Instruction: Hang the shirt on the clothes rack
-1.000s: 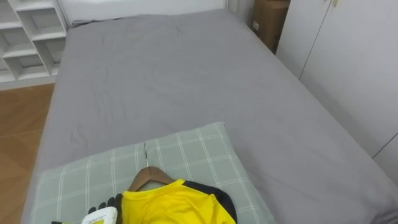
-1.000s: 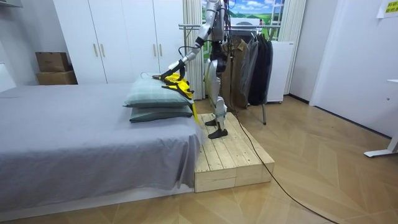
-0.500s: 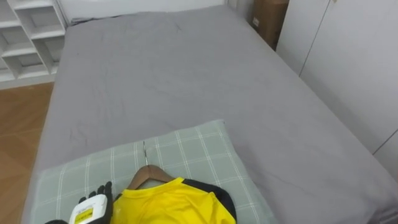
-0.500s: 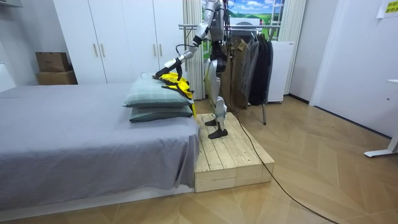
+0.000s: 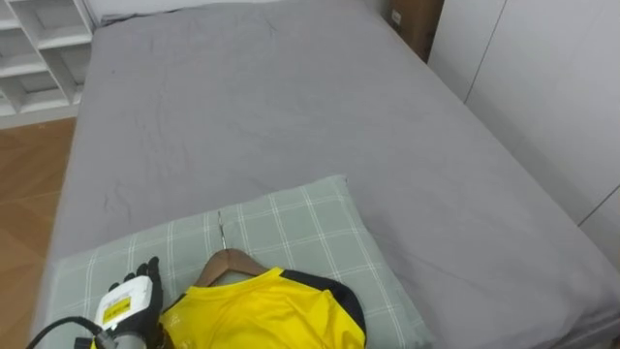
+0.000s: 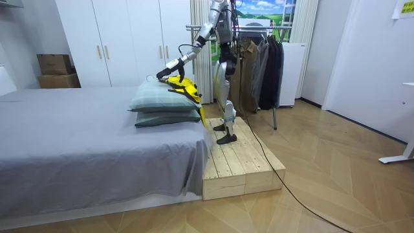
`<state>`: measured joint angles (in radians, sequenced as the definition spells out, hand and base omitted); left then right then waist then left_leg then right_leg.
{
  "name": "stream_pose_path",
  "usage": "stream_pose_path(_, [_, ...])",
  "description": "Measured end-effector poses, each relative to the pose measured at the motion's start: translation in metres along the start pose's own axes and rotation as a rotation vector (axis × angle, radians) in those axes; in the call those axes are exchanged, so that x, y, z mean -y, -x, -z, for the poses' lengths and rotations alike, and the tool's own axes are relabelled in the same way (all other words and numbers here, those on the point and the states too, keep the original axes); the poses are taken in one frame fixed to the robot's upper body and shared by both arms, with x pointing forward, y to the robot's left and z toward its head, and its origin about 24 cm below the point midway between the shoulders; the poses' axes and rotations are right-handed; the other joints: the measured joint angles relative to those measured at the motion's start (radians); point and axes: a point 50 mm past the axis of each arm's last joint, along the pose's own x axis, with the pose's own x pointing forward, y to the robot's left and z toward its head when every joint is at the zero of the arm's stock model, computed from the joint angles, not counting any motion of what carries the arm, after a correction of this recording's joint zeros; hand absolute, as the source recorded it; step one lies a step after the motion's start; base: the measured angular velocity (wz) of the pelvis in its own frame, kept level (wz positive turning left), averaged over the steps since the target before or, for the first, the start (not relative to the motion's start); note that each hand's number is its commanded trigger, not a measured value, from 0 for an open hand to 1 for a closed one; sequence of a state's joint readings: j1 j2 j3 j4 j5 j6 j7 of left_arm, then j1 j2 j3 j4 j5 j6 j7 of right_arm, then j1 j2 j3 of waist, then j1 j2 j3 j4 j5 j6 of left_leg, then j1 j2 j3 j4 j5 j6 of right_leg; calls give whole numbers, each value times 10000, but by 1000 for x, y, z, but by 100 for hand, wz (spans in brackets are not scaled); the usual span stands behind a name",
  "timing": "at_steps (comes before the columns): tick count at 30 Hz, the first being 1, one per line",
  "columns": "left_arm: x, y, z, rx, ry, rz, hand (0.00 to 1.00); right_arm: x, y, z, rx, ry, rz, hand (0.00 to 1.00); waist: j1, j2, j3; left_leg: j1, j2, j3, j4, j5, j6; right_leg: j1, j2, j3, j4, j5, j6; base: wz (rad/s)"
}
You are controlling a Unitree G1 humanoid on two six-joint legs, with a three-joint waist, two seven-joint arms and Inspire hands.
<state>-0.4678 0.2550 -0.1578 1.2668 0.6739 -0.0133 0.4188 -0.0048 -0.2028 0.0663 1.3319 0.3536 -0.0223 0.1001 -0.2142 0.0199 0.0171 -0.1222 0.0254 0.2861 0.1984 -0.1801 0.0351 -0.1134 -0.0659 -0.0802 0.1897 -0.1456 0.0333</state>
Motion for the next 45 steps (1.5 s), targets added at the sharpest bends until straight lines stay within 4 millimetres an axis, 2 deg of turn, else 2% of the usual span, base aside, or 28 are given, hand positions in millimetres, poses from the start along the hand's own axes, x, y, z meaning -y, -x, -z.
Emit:
stream_pose_path(9, [0,-2,-1,-131,326,383,0,-3,-1,-5,98,151,-44,0,1,-164,95,-81,1,121,-9,1,-1,-166,-3,127,24,0,1,-4])
stream_pose_path(21, [10,1,5,-443,176,1504,0,-6,-1,-5,60,389,-385,0,-22,-231,85,-127,-1,94,6,2,0,-221,-10,124,44,16,16,0])
stream_pose_path(35, [25,7,0,-528,34,2324,2,-9,-2,-13,206,622,-448,0,-1,-276,113,-44,-20,116,1,18,28,-217,-14,218,157,24,31,0])
stream_pose_path(36, [25,8,0,-540,31,2325,60,-9,-2,-12,204,627,-447,0,-1,-276,113,-44,-20,116,0,18,28,-217,-14,218,156,24,30,0])
stream_pose_path(37, [26,8,0,-552,29,2330,80,-9,-2,-12,198,644,-444,0,-3,-276,113,-44,-21,117,-2,18,28,-217,-14,219,155,24,31,0])
stream_pose_path(38, [26,8,0,-557,26,2324,91,-9,-2,-12,193,670,-436,0,-2,-276,113,-44,-21,118,-3,18,28,-217,-14,220,152,24,31,0])
stream_pose_path(39, [26,8,0,-560,24,2313,100,-10,-2,-12,187,709,-430,0,-3,-276,113,-44,-22,118,-4,18,28,-217,-14,221,152,24,31,0])
stream_pose_path(45, [13,2,2,-607,60,1594,100,-10,-2,-13,195,829,-394,0,0,-277,108,-23,-23,118,1,20,28,-199,-18,223,153,23,31,0])
